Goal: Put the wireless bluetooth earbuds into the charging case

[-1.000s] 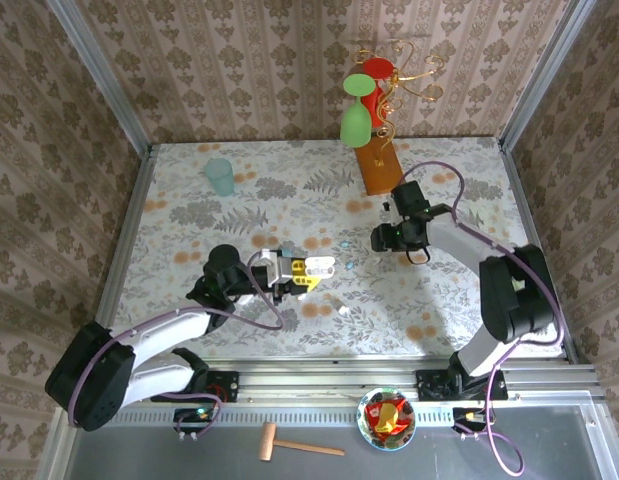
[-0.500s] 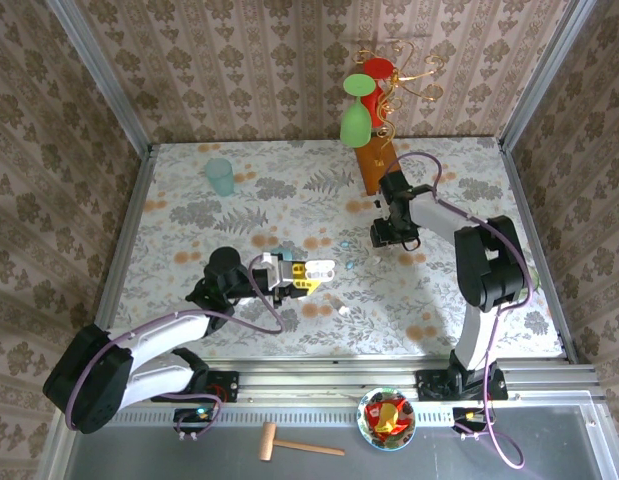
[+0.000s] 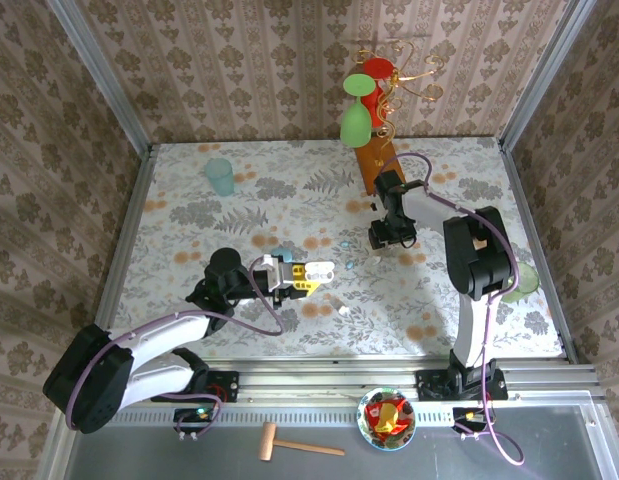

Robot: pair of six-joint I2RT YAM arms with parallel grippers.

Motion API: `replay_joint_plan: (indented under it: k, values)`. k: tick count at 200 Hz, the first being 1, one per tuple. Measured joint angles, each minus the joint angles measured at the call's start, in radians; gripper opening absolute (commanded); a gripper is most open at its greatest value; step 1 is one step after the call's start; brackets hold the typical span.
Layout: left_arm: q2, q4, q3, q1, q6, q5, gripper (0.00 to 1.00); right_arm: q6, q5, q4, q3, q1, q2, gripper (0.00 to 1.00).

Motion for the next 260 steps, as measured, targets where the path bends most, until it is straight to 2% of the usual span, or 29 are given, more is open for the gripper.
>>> replay_joint_plan:
  k: [60, 129, 164, 208, 260]
  values:
    - [-0.014, -0.011, -0.007, -0.002, 0.001, 0.000, 0.00, 0.000, -0.014, -0.011, -0.018, 0.000, -0.002, 0.48]
    - [-0.018, -0.013, -0.007, -0.006, 0.002, 0.000, 0.00, -0.009, 0.020, -0.056, -0.020, 0.008, -0.021, 0.50]
    - [-0.018, -0.016, -0.007, -0.006, 0.006, 0.000, 0.00, -0.071, 0.085, -0.138, 0.070, 0.047, 0.001, 0.48]
    - [-0.018, -0.025, -0.007, -0.006, 0.016, 0.000, 0.00, -0.175, 0.137, -0.275, 0.216, 0.097, 0.100, 0.48]
    - [-0.043, -0.043, -0.007, -0.006, 0.034, 0.000, 0.00, -0.247, 0.182, -0.403, 0.325, 0.102, 0.202, 0.46]
